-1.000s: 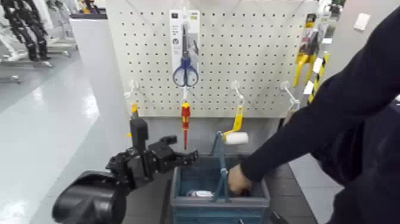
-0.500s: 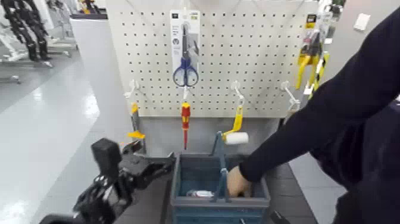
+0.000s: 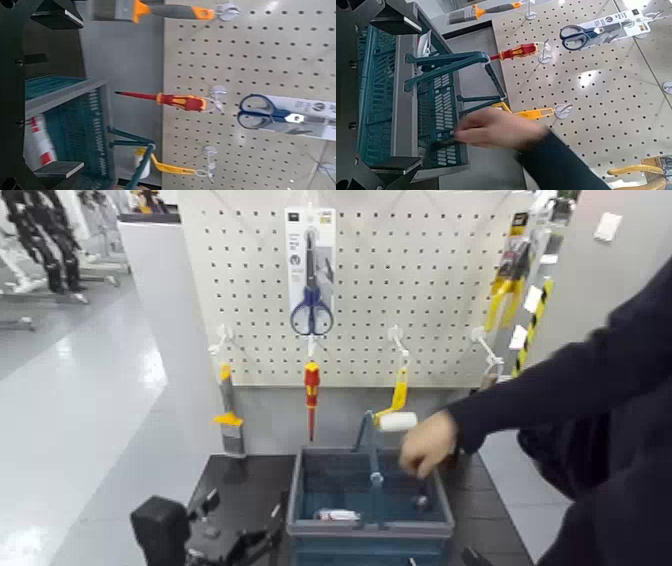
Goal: Put the red glue tube into the crate.
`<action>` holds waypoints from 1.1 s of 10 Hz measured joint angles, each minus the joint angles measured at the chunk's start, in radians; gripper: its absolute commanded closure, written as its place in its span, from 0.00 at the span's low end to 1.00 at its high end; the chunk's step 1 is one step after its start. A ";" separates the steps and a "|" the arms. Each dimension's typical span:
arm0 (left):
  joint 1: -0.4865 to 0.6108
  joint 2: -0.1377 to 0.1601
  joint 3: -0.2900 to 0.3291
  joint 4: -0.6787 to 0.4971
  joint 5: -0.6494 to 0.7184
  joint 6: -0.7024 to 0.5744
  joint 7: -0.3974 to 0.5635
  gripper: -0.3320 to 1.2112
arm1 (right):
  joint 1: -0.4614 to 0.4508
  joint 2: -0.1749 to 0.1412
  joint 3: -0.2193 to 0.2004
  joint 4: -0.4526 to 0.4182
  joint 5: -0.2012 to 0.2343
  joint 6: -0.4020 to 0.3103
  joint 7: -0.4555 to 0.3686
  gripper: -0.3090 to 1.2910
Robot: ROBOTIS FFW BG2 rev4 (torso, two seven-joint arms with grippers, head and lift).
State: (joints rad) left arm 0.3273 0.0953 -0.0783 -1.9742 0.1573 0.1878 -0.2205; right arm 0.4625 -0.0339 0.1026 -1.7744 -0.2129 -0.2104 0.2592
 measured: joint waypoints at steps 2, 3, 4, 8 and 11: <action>0.041 -0.001 -0.015 -0.008 0.016 -0.021 0.045 0.28 | 0.003 0.001 -0.003 -0.001 0.001 -0.001 -0.002 0.28; 0.046 -0.001 -0.019 -0.012 0.008 -0.032 0.048 0.28 | 0.004 0.001 -0.003 -0.001 0.002 -0.001 -0.003 0.28; 0.053 0.002 -0.025 -0.014 0.004 -0.050 0.072 0.28 | 0.004 0.001 -0.003 -0.001 0.003 -0.001 -0.005 0.28; 0.056 0.016 -0.036 -0.019 0.006 -0.043 0.066 0.28 | 0.008 0.005 -0.002 -0.003 0.018 -0.015 -0.011 0.28; 0.052 0.020 -0.037 -0.023 0.007 -0.027 0.063 0.28 | 0.013 0.008 -0.001 -0.009 0.041 -0.031 -0.026 0.28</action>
